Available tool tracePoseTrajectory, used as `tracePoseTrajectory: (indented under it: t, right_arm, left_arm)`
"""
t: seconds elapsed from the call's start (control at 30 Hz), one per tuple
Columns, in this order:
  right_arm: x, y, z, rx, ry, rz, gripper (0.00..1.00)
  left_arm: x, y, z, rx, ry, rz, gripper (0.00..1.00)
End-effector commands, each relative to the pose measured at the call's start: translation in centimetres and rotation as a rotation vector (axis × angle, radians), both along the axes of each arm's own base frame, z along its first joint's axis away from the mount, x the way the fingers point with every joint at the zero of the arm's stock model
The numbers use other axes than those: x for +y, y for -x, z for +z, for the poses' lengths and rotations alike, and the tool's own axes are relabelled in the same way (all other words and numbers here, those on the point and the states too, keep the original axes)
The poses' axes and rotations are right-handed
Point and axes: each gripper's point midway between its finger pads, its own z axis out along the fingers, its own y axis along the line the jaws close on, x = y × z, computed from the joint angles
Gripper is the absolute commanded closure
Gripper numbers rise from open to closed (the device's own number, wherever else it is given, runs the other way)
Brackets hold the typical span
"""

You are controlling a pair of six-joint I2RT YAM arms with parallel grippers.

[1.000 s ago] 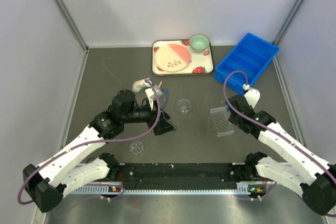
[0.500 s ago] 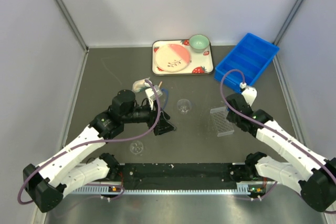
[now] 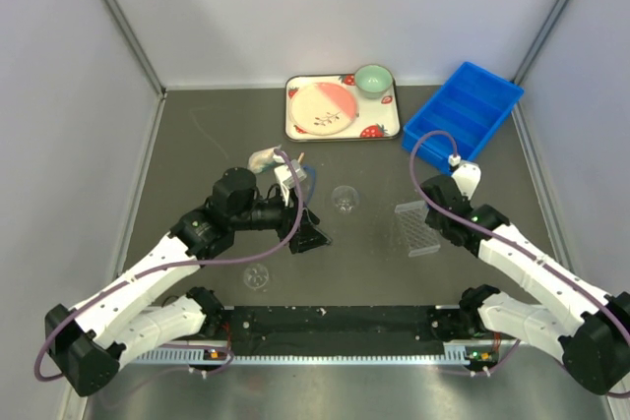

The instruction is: Organize the chemistry lab equipment

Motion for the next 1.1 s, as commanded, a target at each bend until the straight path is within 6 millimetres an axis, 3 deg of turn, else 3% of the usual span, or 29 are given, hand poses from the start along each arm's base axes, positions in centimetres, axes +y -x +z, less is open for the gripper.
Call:
tracePoseTrajectory:
  t: [0.0,0.57,0.77,0.9,1.07]
  right_arm:
    - [-0.6,-0.5,0.0,-0.017,0.028,-0.016,1.00]
    - [0.6,-0.4,-1.5,0.028,0.007,0.044,1.00]
    - [0.6,-0.4,-1.7,0.036,0.008,0.049,0.87]
    - [0.7,-0.4,-1.6,0.034,0.007,0.053,0.73]
    - [0.8,-0.4,-1.5,0.032,0.007,0.060,0.61]
  left_arm:
    - [-0.3,-0.1,0.6,-0.033,0.028,-0.020,0.18]
    - [-0.3,0.0,0.5,-0.029,0.030,-0.023,0.18]
    - [-0.4,0.0,0.5,-0.027,0.031,-0.027,0.18]
    - [-0.4,0.1,0.6,-0.029,0.034,-0.028,0.17]
    - [-0.3,0.1,0.6,-0.028,0.033,-0.028,0.17]
